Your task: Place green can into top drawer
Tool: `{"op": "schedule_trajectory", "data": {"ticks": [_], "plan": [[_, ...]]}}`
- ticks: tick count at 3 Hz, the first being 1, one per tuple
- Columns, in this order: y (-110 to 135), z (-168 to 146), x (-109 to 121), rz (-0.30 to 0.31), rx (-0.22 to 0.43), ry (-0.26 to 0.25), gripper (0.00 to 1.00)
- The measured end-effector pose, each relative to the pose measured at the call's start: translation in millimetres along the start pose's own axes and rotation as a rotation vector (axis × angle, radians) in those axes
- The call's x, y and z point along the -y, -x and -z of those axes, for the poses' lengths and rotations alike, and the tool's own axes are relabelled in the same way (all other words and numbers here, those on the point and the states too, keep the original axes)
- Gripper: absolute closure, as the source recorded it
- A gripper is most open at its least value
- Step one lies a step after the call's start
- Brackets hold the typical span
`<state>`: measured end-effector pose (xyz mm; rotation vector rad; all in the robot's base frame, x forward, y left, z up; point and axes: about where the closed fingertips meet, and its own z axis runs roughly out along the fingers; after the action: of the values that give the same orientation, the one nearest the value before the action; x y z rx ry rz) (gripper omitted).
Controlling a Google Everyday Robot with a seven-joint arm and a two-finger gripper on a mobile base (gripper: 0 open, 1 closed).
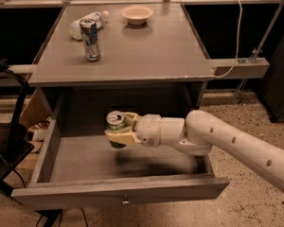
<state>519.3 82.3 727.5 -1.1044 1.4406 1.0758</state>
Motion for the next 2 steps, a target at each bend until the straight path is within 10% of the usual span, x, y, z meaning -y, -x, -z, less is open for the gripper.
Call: {"op": "schedule_trajectory", "data": {"ticks": [2], "plan": [[-35.7,-33.7,0.2,0.043,-0.026,-0.019,1.0]]}}
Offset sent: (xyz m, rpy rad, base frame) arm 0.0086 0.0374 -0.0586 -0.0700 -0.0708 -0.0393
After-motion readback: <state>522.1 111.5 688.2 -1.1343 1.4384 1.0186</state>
